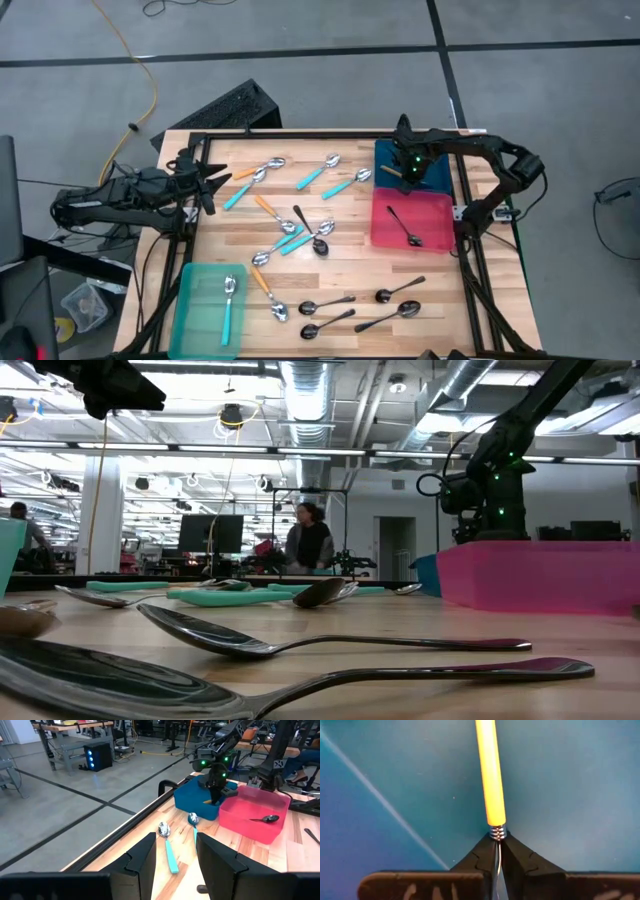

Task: Sort silverware by color (type)
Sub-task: Put the yellow spoon into the blue bin

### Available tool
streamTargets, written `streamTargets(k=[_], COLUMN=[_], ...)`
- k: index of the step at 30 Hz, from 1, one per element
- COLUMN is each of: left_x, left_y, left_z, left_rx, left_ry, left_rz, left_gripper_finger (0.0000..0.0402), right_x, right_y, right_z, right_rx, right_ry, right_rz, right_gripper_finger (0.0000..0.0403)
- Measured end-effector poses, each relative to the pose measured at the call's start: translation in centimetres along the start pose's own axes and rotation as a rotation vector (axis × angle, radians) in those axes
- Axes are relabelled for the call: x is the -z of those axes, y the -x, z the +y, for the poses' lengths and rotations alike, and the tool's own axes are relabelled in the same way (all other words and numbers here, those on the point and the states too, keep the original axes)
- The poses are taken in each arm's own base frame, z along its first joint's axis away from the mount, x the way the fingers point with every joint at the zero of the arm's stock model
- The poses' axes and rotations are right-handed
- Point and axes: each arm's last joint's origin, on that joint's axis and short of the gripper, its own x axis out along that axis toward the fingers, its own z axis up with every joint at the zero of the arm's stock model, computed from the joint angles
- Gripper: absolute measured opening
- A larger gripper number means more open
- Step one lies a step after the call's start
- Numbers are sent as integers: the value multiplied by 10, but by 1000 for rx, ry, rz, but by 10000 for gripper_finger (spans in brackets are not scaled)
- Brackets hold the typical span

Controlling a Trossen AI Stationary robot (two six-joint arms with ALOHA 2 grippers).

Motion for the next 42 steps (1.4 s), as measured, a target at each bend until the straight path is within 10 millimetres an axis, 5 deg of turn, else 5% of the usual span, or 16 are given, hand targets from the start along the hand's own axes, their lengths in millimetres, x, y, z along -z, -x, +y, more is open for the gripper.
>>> streamTargets(k=[18,24,31,37,42], left_x=[0,0,0,0,0], left_y=[0,0,0,0,0], left_z=[0,0,0,0,0], left_rx=[1,1,1,1,1], left_ry=[0,0,0,0,2], left_rz=[1,1,1,1,1], left_gripper_finger=[124,124,124,124,124], right_x=[-2,-10,-23,-38,-59], right_y=[12,43,105,151,167], right_z=[1,1,16,48,98], right_rx=[-47,-40,-33,-86,-200], right_ry=[-50,-47,-35,-33,19], right_rz=[-3,-78,-310,-553,-742], right_gripper_finger=[194,198,194,194,194])
